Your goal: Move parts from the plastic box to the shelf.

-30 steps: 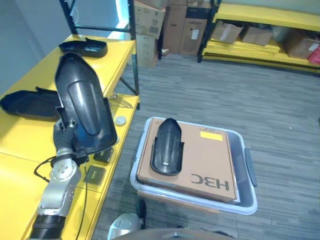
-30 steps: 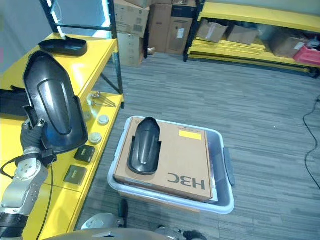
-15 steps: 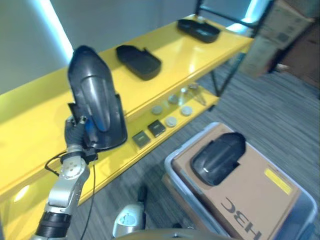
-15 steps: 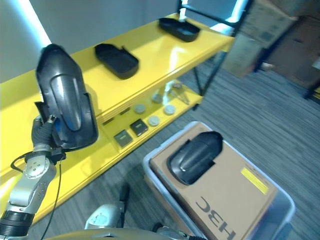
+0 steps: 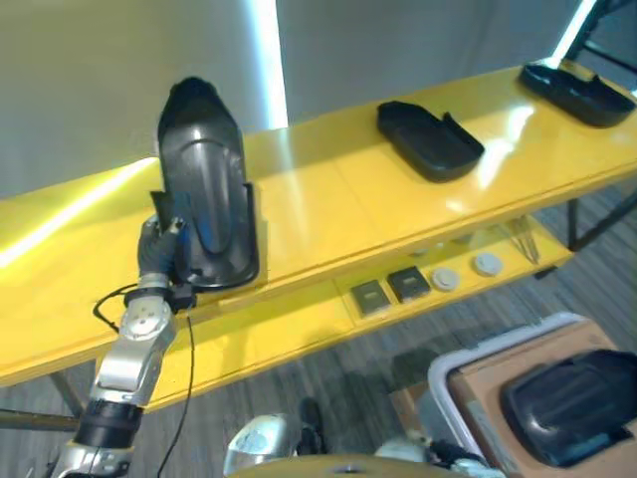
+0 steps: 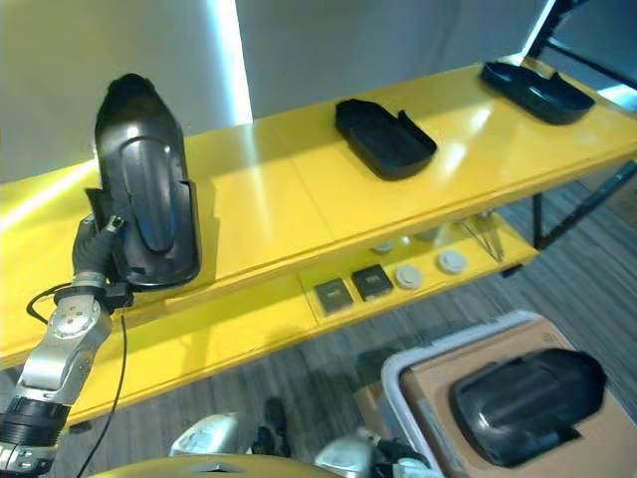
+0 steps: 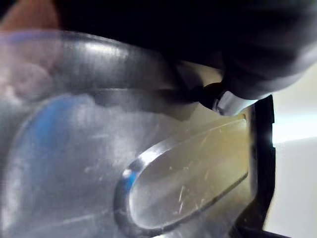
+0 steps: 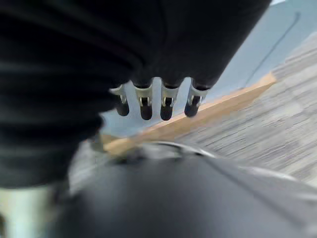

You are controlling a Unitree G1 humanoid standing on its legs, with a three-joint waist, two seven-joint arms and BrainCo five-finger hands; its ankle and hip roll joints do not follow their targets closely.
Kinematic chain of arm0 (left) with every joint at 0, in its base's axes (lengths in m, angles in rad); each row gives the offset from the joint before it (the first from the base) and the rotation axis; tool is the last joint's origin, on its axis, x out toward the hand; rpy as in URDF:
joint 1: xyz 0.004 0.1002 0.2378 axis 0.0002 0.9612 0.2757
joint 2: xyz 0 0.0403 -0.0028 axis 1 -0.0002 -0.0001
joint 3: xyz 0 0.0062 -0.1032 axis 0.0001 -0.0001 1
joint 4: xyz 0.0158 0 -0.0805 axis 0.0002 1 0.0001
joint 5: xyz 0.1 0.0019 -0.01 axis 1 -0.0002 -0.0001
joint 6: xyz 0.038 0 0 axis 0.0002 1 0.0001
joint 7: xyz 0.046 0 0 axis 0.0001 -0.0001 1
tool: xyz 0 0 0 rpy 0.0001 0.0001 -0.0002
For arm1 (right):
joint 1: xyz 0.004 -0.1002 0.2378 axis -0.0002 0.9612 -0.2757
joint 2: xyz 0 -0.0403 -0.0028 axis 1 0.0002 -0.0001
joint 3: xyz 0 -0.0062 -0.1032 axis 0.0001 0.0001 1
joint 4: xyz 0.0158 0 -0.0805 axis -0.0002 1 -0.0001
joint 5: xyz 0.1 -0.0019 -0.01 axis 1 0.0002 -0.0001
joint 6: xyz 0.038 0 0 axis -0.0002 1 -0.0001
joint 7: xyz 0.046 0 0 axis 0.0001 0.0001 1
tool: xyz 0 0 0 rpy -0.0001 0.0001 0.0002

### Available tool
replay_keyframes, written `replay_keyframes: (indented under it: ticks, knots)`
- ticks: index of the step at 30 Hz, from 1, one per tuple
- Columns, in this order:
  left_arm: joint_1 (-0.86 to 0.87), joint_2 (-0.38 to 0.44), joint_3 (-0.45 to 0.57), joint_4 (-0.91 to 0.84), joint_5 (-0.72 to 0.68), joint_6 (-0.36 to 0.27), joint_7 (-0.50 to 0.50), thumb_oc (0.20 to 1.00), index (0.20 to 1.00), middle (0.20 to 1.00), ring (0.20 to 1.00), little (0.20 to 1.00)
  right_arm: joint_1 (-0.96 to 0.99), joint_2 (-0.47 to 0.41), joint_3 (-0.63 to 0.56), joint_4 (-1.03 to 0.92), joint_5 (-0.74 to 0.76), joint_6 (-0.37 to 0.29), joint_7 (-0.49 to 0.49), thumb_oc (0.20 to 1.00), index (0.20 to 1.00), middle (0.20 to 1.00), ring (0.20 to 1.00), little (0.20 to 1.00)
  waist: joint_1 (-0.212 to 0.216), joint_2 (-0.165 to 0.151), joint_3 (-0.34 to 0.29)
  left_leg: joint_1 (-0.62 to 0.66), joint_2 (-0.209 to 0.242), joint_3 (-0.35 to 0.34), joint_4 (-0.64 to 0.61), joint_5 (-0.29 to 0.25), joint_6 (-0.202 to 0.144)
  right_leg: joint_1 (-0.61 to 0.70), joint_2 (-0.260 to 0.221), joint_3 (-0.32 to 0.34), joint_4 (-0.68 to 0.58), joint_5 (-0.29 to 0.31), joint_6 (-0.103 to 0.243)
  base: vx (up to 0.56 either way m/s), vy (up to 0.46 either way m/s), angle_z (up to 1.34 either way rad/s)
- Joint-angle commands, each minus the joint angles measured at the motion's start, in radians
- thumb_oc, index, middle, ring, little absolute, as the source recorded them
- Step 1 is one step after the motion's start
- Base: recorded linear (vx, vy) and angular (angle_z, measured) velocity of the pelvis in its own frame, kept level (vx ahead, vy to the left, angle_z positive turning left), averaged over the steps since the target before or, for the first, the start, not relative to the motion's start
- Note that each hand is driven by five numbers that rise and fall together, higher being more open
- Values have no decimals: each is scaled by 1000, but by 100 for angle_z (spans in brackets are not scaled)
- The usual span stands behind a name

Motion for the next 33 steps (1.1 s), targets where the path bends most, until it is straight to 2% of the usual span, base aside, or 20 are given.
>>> replay_keyframes:
  ticks: [1,2,3,4,6,8,13,21,33]
  knots:
    - [-101,39,4,-42,9,-76,32,200,200,200,200,200,6,28,41,17,-30,-14,-3,1000,1000,1000,1000,1000,-44,39,17,80,126,-127,-169,29,-145,89,183,-80,-719,63,-89,110,-482,77]
    - [-115,38,-3,-51,15,-63,41,200,200,200,200,200,7,28,33,21,-78,-12,-12,1000,1000,1000,1000,1000,-51,21,23,97,143,-132,-170,13,-156,120,190,-70,-925,119,-64,117,-508,110]
    - [-120,37,-4,-53,18,-58,41,200,200,200,200,200,3,25,38,23,-76,0,-14,1000,1000,1000,1000,1000,-55,12,24,105,156,-130,-169,12,-159,135,197,-56,-958,126,-53,205,-418,104]
    - [-124,36,-11,-56,13,-41,52,200,200,200,200,200,-1,27,40,25,-79,33,-7,1000,1000,1000,1000,1000,-60,-5,21,126,178,-110,-167,6,-165,141,192,-44,-970,157,-35,204,-318,62]
    - [-106,13,-24,-68,7,-22,49,200,200,200,200,200,7,9,65,-14,-133,61,-1,1000,1000,1000,1000,1000,-61,-26,-4,136,226,-73,-167,29,-204,228,227,-77,-1058,120,-37,232,-348,9]
    - [-105,-11,-35,-104,23,17,49,200,200,200,200,200,13,-1,93,-66,-98,106,-15,1000,1000,1000,1000,1000,-61,-40,-18,139,250,-59,-171,45,-226,288,251,-95,-1121,110,-54,146,-246,2]
    - [-118,-25,-35,-132,21,63,58,200,200,200,200,200,19,4,112,-112,-132,146,-15,1000,1000,1000,1000,1000,-70,-43,-34,142,264,-40,-173,51,-237,303,266,-106,-1125,92,-67,58,-77,-3]
    - [-134,-11,-34,-127,5,81,53,200,200,200,200,200,41,9,149,-187,-134,207,-35,1000,1000,1000,1000,1000,-90,-42,-43,154,264,-24,-173,43,-238,313,271,-104,-1125,88,-64,16,-9,-9]
    - [-137,-14,-22,-129,-35,117,60,200,200,200,200,200,66,10,149,-260,-137,266,-47,1000,1000,1000,1000,1000,-110,-42,-50,165,265,1,-173,38,-235,316,269,-96,-1125,86,-61,4,1,-1]
